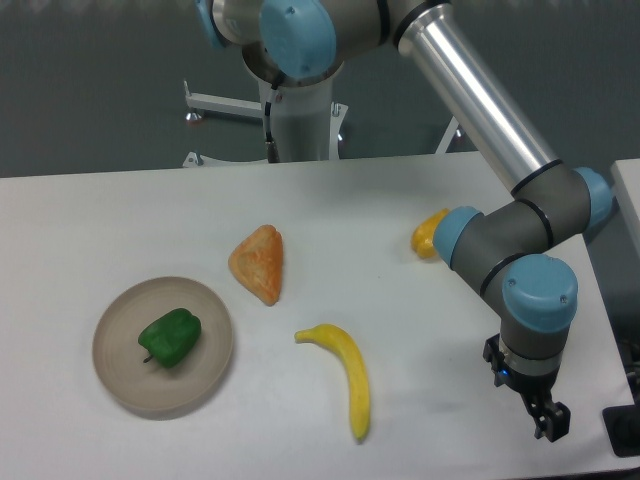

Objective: Pick up the green pepper from the plate

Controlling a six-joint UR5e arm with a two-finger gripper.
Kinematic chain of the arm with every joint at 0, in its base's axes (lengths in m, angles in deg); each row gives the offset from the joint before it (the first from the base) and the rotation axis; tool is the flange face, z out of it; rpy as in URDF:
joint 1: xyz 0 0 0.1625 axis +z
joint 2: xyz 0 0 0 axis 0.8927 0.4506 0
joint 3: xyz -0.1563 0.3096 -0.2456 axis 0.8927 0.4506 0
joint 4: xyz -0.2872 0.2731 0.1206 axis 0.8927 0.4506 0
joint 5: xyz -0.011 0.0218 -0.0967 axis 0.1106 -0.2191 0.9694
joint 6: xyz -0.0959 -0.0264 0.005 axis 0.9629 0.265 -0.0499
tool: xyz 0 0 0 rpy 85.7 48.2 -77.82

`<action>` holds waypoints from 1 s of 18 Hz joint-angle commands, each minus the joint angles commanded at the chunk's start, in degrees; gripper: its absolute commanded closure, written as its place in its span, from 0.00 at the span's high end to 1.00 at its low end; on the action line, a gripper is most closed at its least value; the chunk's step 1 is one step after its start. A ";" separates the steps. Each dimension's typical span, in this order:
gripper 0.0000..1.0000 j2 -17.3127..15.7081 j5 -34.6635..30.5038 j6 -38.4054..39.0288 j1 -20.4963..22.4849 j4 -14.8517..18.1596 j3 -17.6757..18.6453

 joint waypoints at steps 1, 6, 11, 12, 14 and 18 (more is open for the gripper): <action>1.00 0.00 0.00 0.00 -0.09 0.00 0.09; 1.00 -0.35 0.44 0.09 -0.09 0.18 0.26; 1.00 -0.96 0.35 0.61 -0.70 0.35 0.79; 1.00 -1.40 0.61 0.70 -0.88 0.44 1.14; 1.00 -2.46 1.49 1.05 -0.97 1.14 2.63; 1.00 -6.67 3.42 5.26 -2.19 1.32 8.51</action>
